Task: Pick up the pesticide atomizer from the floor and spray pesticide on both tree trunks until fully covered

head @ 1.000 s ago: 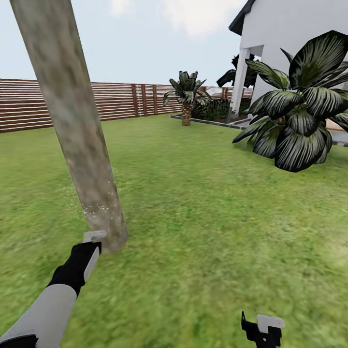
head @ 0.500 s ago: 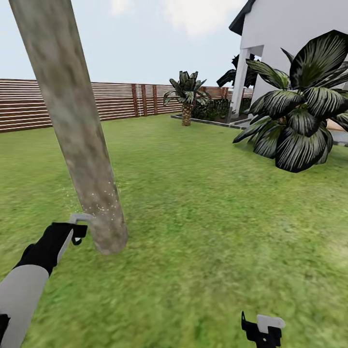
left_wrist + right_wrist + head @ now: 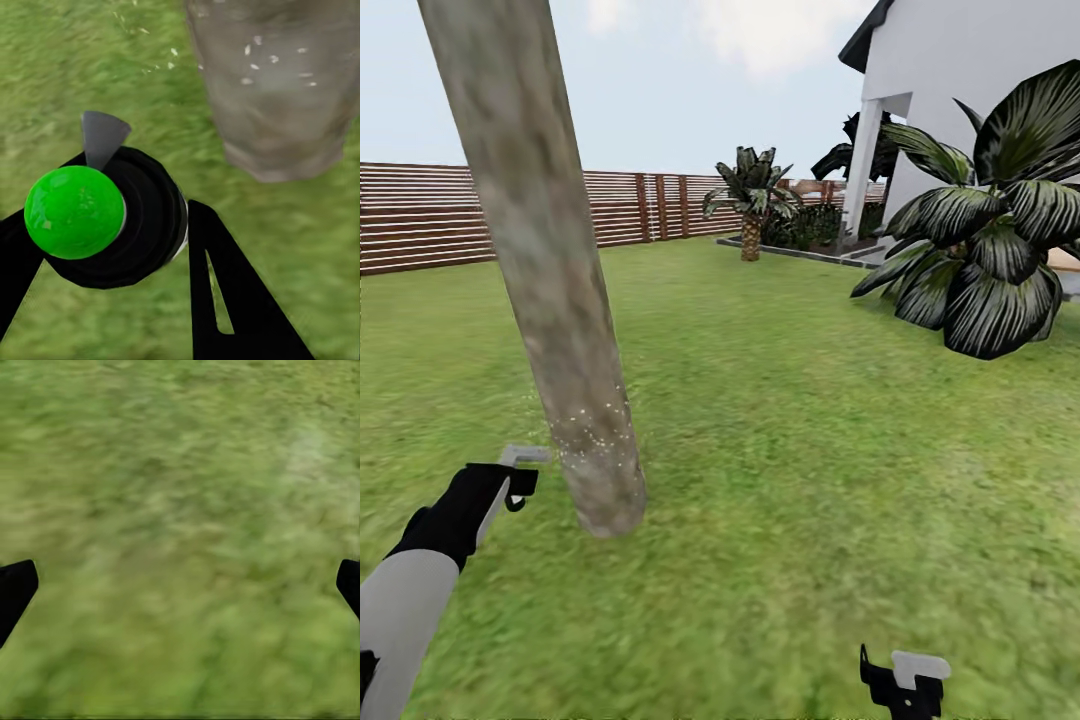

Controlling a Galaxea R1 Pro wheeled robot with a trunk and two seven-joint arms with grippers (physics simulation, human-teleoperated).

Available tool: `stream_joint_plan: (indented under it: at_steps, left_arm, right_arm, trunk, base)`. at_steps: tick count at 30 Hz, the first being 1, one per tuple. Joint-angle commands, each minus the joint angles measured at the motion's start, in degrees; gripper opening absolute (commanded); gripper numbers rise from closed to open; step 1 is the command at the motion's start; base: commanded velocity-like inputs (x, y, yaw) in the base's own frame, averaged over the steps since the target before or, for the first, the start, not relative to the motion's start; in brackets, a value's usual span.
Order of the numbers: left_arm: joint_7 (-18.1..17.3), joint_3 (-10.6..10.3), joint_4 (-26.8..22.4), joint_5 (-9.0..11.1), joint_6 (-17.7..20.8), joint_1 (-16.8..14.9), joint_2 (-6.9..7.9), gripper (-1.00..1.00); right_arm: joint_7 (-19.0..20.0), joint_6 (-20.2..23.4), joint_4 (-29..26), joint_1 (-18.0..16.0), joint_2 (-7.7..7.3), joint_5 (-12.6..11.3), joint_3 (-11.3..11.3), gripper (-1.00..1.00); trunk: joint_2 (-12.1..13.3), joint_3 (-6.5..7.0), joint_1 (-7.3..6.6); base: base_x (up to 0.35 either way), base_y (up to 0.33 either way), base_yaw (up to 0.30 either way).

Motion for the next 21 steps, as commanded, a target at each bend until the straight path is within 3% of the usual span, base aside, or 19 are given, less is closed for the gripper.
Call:
stream_joint_plan:
  at_steps: [1, 4, 9, 11, 14, 16, 18, 19, 21]
  left_arm:
    - [-0.26, 0.07, -0.07, -0.43, 0.21, -0.01, -0.04, -1.00]
    - [-0.32, -0.01, 0.13, -0.28, -0.25, 0.12, -0.31, -1.00]
    - [-0.64, -1.74, 0.42, -0.04, -2.20, 3.96, -0.82, -1.00]
    - [-4.88, -1.95, 1.36, -0.11, -6.46, 5.07, -0.77, -1.00]
    - [-9.13, -2.27, 5.39, -0.50, -9.20, 5.23, -0.53, -1.00]
    - [-14.42, -4.15, 10.76, -4.02, -18.10, 5.69, -0.18, -1.00]
    - [-20.74, -6.00, 14.23, -9.53, -23.55, 5.95, -0.12, -1.00]
    - [-23.24, -6.32, 14.78, -11.49, -24.76, 6.02, -0.08, -1.00]
    - [-32.96, -6.85, 15.62, -18.62, -26.74, 6.11, -0.19, -1.00]
  right_arm:
    - [-0.35, -0.15, 0.08, -0.05, 0.00, 0.62, -0.30, 1.00]
    - [-0.35, -0.16, 0.07, -0.05, 0.00, 0.62, -0.30, 1.00]
    - [-0.35, -0.17, 0.08, -0.05, -0.07, 0.62, -0.30, 1.00]
    - [-0.30, -0.13, -0.14, -0.05, -0.05, 0.67, -0.22, 1.00]
    - [-0.20, -0.13, -0.56, -0.09, 0.06, 1.96, 0.84, 1.00]
    - [-0.03, 0.52, -4.62, -0.13, 0.19, 8.03, 5.68, 1.00]
    - [2.00, 3.98, -10.38, -0.14, 0.24, 13.89, 9.18, 1.00]
    - [3.89, 6.14, -12.39, -0.14, 0.25, 15.48, 9.82, 1.00]
    - [15.46, 14.55, -18.84, -0.21, 0.22, 18.31, 10.66, 1.00]
  trunk:
    - [-0.02, -0.05, -0.02]
    - [-0.02, -0.05, -0.02]
    - [-0.02, -0.05, -0.02]
    - [-0.02, -0.05, -0.02]
    - [-0.02, -0.05, -0.02]
    - [-0.02, -0.05, -0.02]
    - [-0.02, -0.05, -0.02]
    - [-0.02, -0.05, -0.02]
    - [-0.02, -0.05, -0.02]
  base:
    - [-0.036, 0.305, 0.000]
    - [-0.011, 0.278, 0.000]
    - [-0.154, 0.023, 0.000]
    - [-0.327, 0.001, 0.000]
    - [-0.337, 0.000, 0.000]
    - [-0.339, 0.000, 0.000]
    - [-0.339, 0.000, 0.000]
    - [-0.340, 0.000, 0.000]
    - [-0.340, 0.000, 0.000]
